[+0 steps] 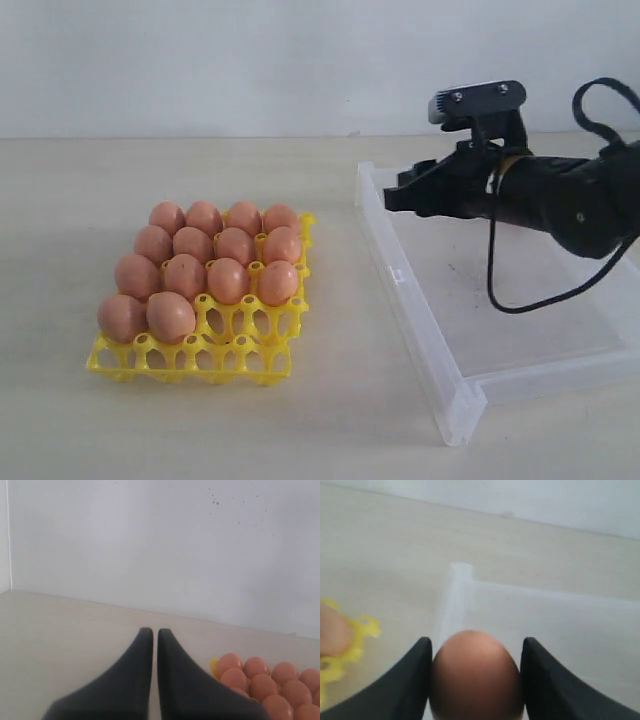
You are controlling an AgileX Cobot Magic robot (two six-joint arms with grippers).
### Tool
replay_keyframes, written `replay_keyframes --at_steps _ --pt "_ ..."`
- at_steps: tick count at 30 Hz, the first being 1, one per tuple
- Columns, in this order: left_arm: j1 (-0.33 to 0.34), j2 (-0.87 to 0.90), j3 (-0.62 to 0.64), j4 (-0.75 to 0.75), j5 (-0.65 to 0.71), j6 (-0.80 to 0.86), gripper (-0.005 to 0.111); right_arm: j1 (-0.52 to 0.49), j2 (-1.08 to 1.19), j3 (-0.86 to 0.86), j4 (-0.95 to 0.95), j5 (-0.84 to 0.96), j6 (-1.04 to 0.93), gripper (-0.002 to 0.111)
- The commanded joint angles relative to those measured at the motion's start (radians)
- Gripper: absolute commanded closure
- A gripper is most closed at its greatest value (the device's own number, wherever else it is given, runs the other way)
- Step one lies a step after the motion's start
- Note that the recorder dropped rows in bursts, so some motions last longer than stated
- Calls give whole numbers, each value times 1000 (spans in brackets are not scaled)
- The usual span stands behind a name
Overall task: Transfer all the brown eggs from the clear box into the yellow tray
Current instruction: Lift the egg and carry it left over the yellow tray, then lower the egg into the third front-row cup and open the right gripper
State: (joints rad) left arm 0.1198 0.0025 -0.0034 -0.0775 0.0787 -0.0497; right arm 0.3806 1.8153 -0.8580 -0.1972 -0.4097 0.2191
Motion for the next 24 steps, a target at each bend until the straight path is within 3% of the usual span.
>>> replay_keyframes --at_steps 1,3,5,15,24 --pt "-2 -2 3 -9 -3 -9 103 72 -14 9 -396 -308 278 109" --pt "-2 -2 3 -9 -1 -9 103 81 -6 9 -625 -546 341 109" --pt "-2 -2 3 -9 -1 -9 103 81 8 9 -713 -655 341 109" --pt "-2 -2 3 -9 -1 -9 103 90 158 -15 -782 -743 302 109" --pt "-2 -2 3 -9 -3 -9 103 212 314 -172 -804 -714 304 109"
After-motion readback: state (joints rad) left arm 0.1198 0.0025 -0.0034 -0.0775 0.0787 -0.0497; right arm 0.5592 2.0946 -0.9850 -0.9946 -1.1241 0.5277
